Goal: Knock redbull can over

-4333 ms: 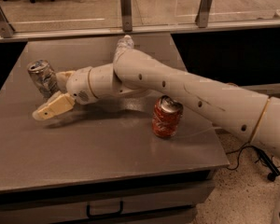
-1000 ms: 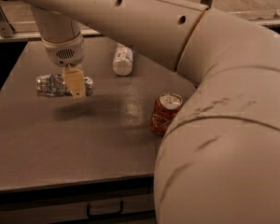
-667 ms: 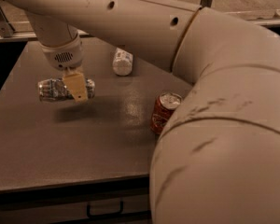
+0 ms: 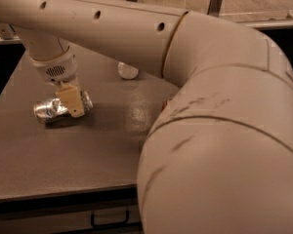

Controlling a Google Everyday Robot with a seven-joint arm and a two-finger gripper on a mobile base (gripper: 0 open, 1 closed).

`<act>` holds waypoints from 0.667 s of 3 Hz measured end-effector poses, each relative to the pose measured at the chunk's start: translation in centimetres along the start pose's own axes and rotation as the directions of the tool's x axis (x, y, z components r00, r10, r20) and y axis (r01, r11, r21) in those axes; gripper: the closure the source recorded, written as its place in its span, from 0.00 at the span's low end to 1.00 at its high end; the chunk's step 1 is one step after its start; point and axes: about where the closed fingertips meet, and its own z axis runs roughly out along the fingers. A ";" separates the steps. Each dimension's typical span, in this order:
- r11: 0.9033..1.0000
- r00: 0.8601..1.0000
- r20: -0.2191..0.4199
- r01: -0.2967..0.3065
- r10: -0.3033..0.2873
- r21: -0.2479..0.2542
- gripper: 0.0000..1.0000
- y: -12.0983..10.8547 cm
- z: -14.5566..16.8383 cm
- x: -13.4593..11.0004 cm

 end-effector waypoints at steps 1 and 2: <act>1.000 1.000 -0.002 -0.002 0.002 -0.019 0.00 0.2 0.4 -0.9; 0.999 1.000 0.008 -0.028 0.028 -0.022 0.00 0.0 -0.1 -1.5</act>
Offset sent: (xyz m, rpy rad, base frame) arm -0.0150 0.0047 0.0107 -0.0553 0.0646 -0.0758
